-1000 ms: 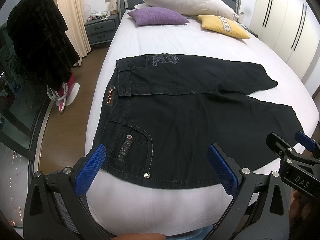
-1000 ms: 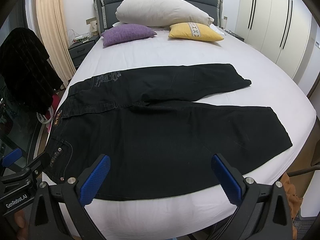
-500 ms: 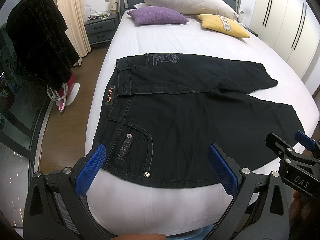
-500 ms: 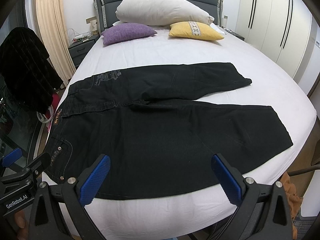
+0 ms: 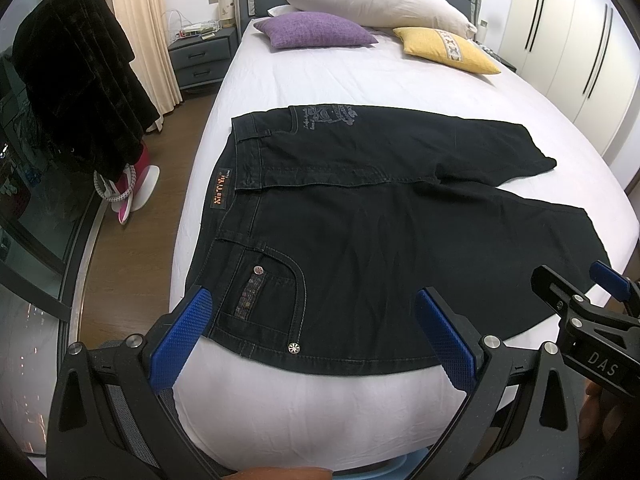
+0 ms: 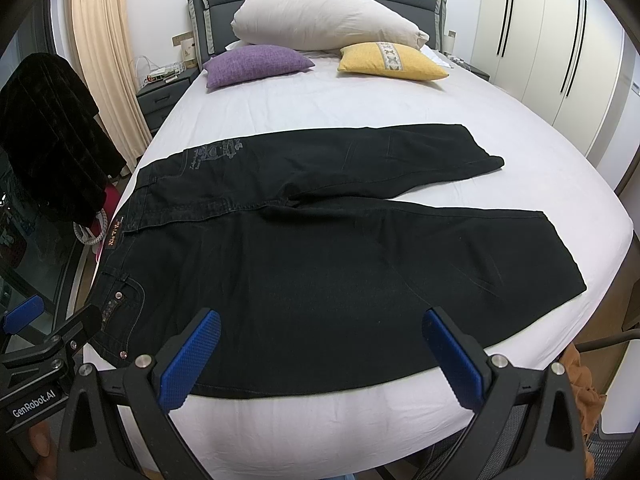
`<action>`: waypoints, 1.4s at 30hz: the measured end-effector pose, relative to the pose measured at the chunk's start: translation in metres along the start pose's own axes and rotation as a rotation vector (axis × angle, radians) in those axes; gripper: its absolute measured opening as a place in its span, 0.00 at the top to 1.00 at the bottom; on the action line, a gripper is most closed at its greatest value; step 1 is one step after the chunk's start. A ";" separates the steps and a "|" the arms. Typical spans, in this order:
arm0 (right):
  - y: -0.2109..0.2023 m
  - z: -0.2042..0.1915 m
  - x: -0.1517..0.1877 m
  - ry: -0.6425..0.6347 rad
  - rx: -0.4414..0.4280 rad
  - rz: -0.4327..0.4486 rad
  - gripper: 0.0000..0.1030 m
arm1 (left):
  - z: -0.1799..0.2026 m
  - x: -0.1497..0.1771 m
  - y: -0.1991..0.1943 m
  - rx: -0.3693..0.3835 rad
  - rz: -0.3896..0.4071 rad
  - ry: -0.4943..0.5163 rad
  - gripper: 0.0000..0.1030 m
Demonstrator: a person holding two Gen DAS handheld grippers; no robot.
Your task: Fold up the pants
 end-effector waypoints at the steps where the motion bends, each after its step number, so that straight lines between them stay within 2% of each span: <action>1: 0.001 -0.001 0.002 -0.001 0.000 0.000 0.00 | 0.000 0.000 0.000 0.000 0.000 0.000 0.00; 32: 0.006 -0.002 0.008 -0.003 -0.001 -0.010 0.00 | -0.001 0.004 0.009 -0.003 -0.013 0.008 0.00; 42: 0.019 -0.006 0.022 -0.005 -0.004 -0.030 0.00 | -0.001 0.002 0.014 -0.009 -0.026 0.014 0.00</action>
Point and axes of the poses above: each gripper's, at about its wrist camera, not at the fingertips, and y roughly the way its jaws point, z to its right, x to its underside, the point moved 3 cm from there along y, roughly the way its jaws point, and after that the axes turned 11 degrees about -x, right-handed, at the moved point
